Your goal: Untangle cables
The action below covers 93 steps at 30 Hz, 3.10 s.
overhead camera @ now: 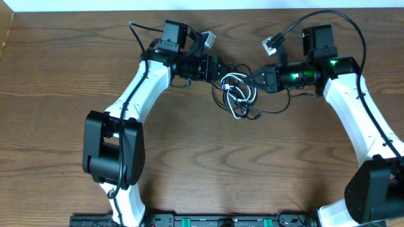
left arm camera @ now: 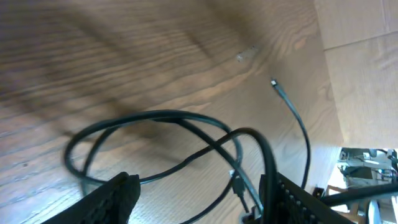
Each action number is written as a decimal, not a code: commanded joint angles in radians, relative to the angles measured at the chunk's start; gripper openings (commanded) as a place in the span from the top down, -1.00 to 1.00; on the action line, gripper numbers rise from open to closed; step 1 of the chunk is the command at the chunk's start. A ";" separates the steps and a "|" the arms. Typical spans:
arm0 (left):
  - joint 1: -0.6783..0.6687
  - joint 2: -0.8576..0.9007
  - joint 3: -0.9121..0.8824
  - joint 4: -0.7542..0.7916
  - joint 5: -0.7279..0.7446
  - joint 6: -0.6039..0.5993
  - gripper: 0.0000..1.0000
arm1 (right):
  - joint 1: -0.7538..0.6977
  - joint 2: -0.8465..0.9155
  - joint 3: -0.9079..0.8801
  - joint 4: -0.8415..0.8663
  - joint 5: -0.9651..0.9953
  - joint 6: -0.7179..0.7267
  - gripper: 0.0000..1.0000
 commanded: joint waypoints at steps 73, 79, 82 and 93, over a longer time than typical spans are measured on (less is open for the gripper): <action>0.666 -0.718 0.047 0.356 -0.145 -0.393 0.85 | -0.179 0.328 0.004 -0.150 0.792 0.234 0.98; 0.706 -0.718 0.047 0.303 -0.145 -0.387 0.85 | -0.264 0.328 0.004 -0.162 0.781 0.202 0.98; 0.703 -0.716 0.046 0.251 -0.144 -0.380 0.85 | -0.272 0.328 0.004 -0.158 0.672 0.104 0.97; 0.498 -0.647 0.046 -0.077 -0.153 -0.112 0.85 | -0.230 0.308 0.056 -0.220 0.484 -0.045 0.27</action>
